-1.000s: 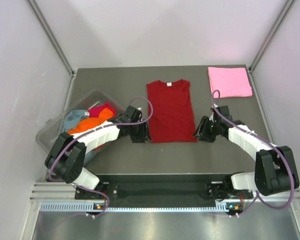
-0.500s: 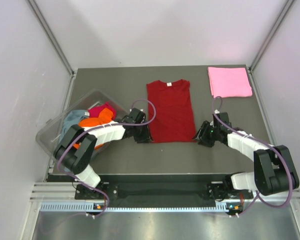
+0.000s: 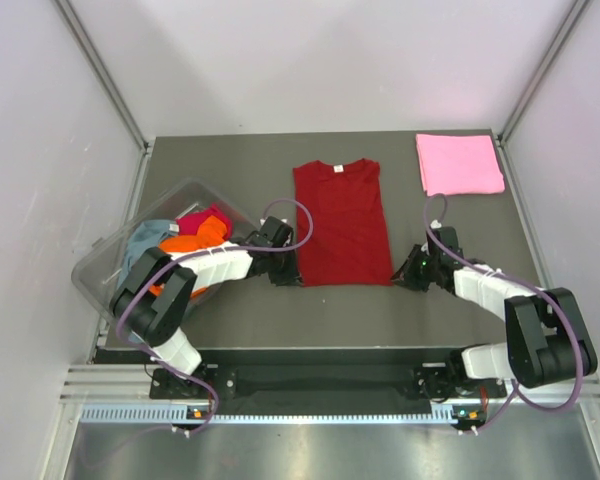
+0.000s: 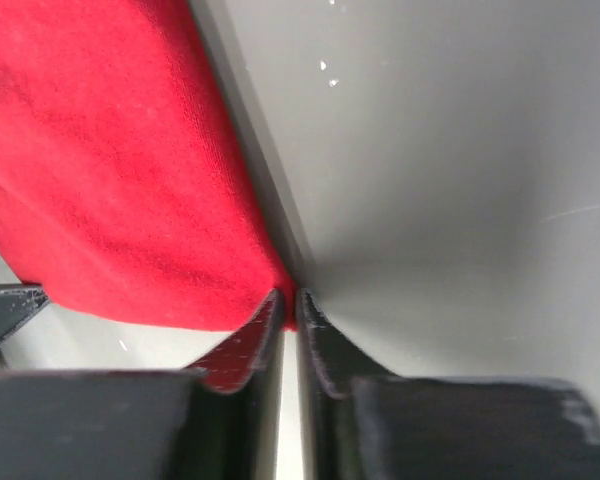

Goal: Fold and stack the t-shirts
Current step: Fold the tshirt

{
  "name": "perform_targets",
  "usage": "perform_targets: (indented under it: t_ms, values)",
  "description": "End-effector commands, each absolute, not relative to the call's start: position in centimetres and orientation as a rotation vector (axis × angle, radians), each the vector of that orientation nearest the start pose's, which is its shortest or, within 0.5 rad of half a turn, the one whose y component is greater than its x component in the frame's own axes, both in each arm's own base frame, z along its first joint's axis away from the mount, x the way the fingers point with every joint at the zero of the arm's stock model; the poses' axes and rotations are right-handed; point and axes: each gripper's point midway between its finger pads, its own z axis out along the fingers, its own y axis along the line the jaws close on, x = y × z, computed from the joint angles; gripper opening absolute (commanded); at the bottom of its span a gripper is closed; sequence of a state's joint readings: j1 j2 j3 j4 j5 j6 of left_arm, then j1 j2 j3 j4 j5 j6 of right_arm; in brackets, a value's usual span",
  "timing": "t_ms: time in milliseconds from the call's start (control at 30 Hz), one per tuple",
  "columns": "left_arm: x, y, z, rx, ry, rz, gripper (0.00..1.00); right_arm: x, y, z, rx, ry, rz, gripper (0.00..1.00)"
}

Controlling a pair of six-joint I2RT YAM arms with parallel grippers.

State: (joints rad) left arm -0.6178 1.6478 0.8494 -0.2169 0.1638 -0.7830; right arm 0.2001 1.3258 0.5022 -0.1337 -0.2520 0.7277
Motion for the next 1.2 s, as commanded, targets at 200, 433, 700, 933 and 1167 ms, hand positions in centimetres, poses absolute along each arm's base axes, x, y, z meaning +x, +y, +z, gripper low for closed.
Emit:
perform_targets:
  t_ms: [200,433,700,933,1167]
  values:
    - [24.7,-25.4,3.3,-0.092,2.731,-0.616,0.00,25.4,11.8,2.8,0.552,2.529,0.646,0.00]
    - [23.1,-24.9,5.9,-0.073,2.696,-0.536,0.00,24.1,10.5,4.1,0.496,2.513,0.569,0.00]
    - [20.4,-25.7,9.3,-0.039,2.646,-0.568,0.00,22.0,9.8,6.5,0.443,2.489,0.552,0.00]
    - [17.4,-26.8,12.2,-0.011,2.605,-0.591,0.00,20.1,9.3,10.8,0.400,2.395,0.570,0.00]
    - [16.3,-28.2,13.8,0.027,2.607,-0.638,0.00,20.1,9.1,13.5,0.369,2.350,0.570,0.00]
